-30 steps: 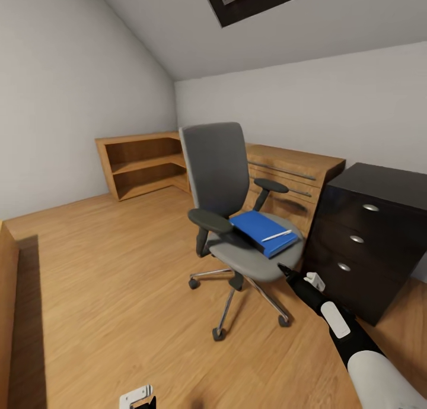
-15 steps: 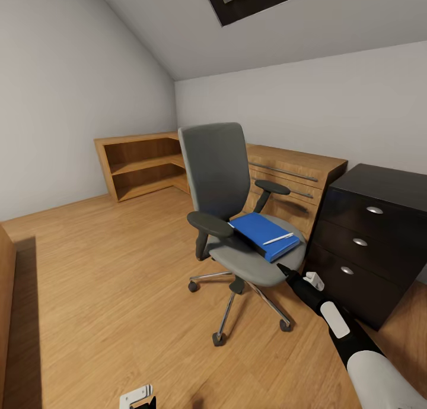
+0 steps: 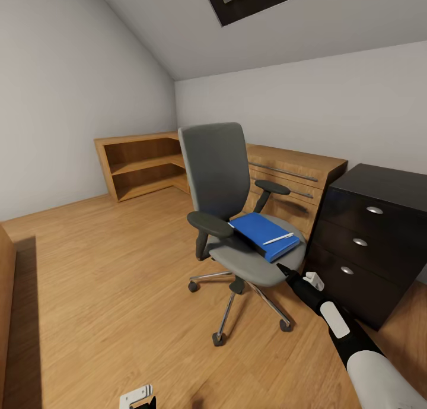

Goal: In the bedroom, organize the workspace by keeping the computer under the desk, ensuring the monitor is on the desk, placing the keyboard on the desk next to the monitor, placing the mouse on the desk next to the keyboard, moving the folder from the swivel chair onto the desk next to the mouse, stacking the notebook on top of the folder with the pen on top of the notebook, and positioning the swivel chair next to the desk.

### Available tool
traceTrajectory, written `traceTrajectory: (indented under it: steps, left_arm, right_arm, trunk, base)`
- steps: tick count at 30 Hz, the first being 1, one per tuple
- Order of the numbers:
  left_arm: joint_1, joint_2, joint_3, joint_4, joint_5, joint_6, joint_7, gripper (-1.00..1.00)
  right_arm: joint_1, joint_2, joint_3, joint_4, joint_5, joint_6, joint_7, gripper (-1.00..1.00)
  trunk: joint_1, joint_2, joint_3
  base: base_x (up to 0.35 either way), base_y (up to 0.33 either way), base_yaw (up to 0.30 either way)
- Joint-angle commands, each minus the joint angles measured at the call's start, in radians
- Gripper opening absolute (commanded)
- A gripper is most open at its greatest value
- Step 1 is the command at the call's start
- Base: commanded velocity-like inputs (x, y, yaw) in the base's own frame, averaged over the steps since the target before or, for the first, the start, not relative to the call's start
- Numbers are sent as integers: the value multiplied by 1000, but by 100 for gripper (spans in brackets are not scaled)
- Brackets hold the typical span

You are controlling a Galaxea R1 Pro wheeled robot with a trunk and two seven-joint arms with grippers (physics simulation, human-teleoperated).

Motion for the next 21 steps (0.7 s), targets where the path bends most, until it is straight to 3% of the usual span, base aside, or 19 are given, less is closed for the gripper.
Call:
traceTrajectory:
  steps: [1,14,21]
  left_arm:
    - [0,-1,3,0,2,-3,0,100]
    - [-1,-1,3,0,2,-3,0,100]
    - [0,-1,3,0,2,-3,-1,100]
  right_arm:
    - [-1,0,-4,0,-8,10,2,100]
    - [-1,0,-4,-1,-8,10,2,100]
    - [-1,-1,-4,-1,-8,10,2,100]
  trunk:
    - [0,0,-1]
    - [0,0,-1]
    - [0,0,-1]
  base:
    - [0,0,0]
    - [0,0,0]
    - [184,42,0]
